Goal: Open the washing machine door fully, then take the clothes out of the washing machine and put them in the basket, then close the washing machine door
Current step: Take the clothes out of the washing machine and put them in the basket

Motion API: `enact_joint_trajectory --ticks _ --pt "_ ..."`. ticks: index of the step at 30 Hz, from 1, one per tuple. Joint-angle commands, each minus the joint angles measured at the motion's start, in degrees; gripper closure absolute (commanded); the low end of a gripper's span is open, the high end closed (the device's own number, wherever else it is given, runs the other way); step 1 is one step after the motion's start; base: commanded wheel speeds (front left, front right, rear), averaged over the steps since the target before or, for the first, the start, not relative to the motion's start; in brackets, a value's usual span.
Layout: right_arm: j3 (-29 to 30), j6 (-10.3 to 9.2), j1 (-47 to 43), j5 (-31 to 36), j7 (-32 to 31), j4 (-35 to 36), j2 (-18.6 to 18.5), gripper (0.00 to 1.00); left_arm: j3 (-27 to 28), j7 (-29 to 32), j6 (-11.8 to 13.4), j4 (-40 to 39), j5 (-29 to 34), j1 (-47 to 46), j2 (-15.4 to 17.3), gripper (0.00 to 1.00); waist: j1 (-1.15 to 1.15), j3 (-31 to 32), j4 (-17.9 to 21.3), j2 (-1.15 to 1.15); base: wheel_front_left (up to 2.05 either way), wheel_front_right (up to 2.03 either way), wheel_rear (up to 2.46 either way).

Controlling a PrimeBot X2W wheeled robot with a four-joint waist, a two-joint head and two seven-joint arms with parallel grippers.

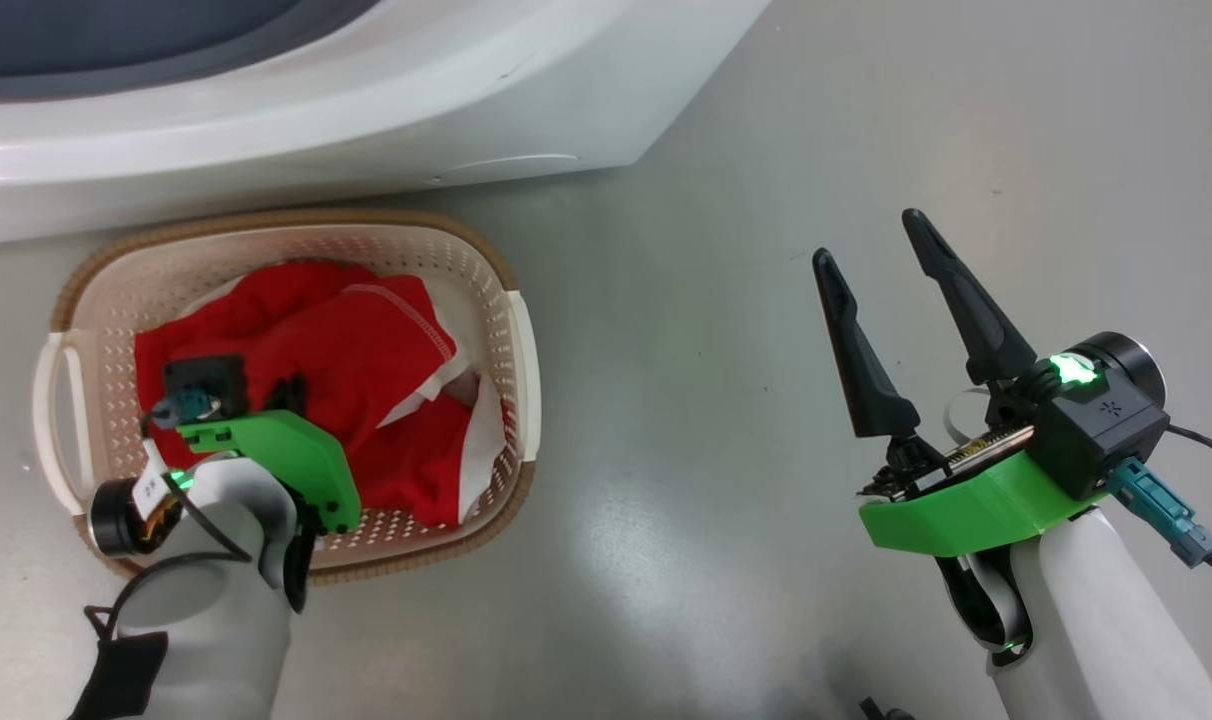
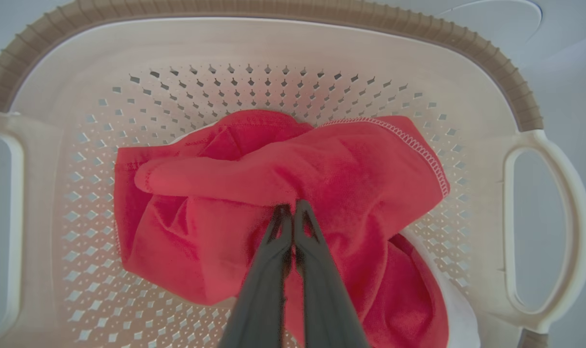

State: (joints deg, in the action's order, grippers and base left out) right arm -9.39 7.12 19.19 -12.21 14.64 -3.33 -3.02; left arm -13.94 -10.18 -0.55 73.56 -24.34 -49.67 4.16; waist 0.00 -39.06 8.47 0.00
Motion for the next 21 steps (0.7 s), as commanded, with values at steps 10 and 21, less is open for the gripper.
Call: enact_joint_trajectory --ticks 10,21 --pt "-0.5 0.36 -0.8 0.5 0.4 0.3 0.1 0.00 0.0 -4.6 -0.2 -2.0 0.5 1.5 -0.3 0.00 0.00 4.2 -2.6 0.00 0.00 0.00 0.00" --pt "1.8 0.36 -2.5 1.9 0.4 -1.6 0.1 0.00 4.1 -4.8 -0.3 -22.2 1.7 12.6 -0.8 0.00 0.00 12.5 -5.1 0.00 0.00 0.00 0.00"
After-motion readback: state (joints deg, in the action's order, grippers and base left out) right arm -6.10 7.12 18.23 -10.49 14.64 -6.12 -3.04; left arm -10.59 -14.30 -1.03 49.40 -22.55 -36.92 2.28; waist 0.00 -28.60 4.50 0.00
